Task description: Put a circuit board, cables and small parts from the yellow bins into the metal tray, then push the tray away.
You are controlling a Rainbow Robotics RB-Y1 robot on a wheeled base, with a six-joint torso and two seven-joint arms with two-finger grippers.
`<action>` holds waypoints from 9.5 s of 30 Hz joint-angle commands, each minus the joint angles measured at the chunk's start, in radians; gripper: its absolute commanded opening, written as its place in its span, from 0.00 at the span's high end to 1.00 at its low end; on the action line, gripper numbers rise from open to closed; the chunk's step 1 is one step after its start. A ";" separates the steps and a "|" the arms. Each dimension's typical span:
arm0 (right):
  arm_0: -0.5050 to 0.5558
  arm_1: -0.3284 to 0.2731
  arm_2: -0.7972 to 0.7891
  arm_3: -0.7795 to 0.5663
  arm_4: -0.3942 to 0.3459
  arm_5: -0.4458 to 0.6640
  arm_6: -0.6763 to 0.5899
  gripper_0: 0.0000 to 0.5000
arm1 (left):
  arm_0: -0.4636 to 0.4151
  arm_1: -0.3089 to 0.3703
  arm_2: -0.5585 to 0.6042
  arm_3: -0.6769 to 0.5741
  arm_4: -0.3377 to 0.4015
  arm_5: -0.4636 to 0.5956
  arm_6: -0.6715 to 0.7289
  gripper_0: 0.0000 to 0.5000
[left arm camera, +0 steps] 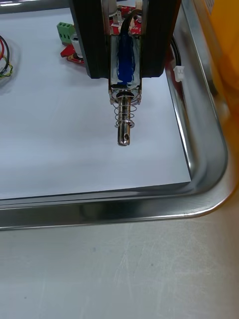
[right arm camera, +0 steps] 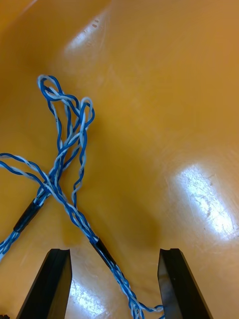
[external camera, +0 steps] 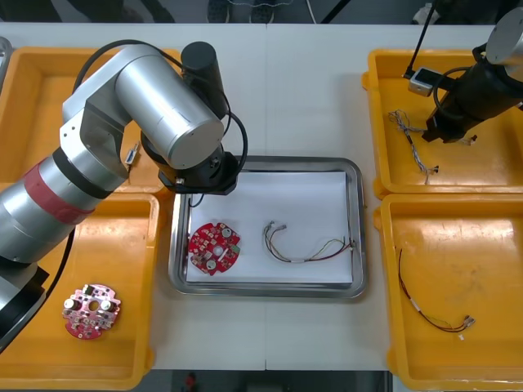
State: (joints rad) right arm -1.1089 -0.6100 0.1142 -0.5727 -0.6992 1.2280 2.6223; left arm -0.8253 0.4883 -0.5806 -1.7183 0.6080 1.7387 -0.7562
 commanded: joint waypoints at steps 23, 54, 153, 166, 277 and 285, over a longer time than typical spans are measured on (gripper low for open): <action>0.032 -0.004 0.098 -0.010 -0.011 -0.064 0.038 0.00 | -0.017 -0.019 -0.100 0.117 -0.028 -0.146 0.078 0.43; 0.037 -0.070 -0.025 -0.242 0.018 0.205 -0.002 1.00 | -0.025 0.010 0.100 -0.110 0.021 0.062 0.089 0.00; 0.423 0.228 0.410 -1.293 0.288 0.469 -0.363 1.00 | -0.064 0.176 0.504 0.697 0.007 -0.281 0.342 0.00; 0.425 0.228 0.456 -1.202 0.311 0.389 -0.364 1.00 | -0.014 0.173 0.504 0.698 0.018 -0.309 0.328 0.00; 0.684 -0.292 -0.301 -1.667 -0.218 0.692 -1.446 0.00 | -0.106 0.018 0.156 -0.135 0.099 0.170 0.400 1.00; 0.807 -0.292 -0.413 -1.668 -0.235 0.692 -1.455 0.00 | -0.109 -0.017 0.058 -0.127 0.084 0.088 0.394 1.00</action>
State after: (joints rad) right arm -0.3502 -0.8652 -0.2312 -2.2123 -0.9197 1.9168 1.2065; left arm -0.8857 0.4928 -0.4764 -1.8180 0.7012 1.8629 -0.4269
